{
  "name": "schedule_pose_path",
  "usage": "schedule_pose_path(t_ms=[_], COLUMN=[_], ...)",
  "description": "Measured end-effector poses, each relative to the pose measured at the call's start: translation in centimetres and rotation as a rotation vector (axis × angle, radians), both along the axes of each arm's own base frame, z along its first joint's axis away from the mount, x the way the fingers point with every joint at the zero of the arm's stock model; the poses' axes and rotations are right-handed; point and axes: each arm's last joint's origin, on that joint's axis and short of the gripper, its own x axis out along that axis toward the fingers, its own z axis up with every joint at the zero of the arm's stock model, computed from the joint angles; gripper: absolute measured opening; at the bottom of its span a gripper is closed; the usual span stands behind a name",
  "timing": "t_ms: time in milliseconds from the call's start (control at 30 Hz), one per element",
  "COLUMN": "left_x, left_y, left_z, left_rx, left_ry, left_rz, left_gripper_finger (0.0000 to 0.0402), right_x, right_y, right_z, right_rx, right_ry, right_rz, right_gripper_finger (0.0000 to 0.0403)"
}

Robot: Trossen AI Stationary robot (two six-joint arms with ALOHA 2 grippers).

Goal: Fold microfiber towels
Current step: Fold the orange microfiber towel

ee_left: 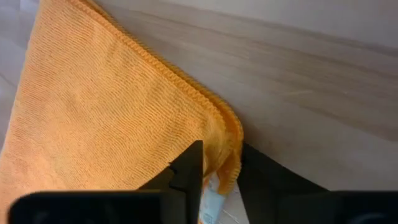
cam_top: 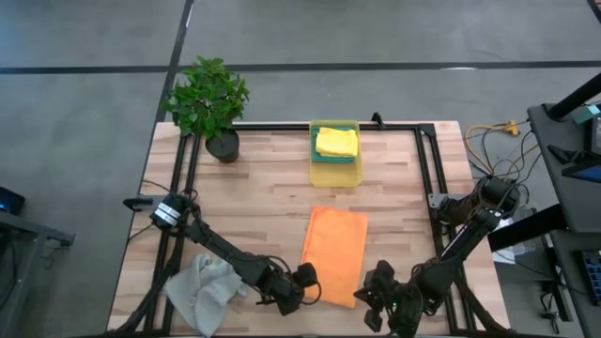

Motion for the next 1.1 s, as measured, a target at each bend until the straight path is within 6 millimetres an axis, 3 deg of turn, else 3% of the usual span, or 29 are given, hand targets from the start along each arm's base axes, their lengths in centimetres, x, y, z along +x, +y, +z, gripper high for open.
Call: schedule_pose_path(t_ms=[267,700,1100], left_x=[0.0,0.0,-0.1], left_y=[0.0,0.1,0.1], left_z=[-0.1,-0.2,-0.2], left_rx=[0.0,-0.025,-0.028], left_ry=[0.006,0.018,0.022], left_rz=[0.001,0.044,0.045], left_gripper_finger=[0.0007,0.0001,0.0], right_x=[0.8,1.2,3.4], right_y=[0.3,0.5,0.0], right_z=[-0.6,-2.7,-4.9], right_rx=[-0.142,-0.352,-0.433], right_ry=[0.006,0.13,0.194], right_rz=[0.205,0.666,0.775], right_gripper_finger=[0.0032,0.0171,0.0182])
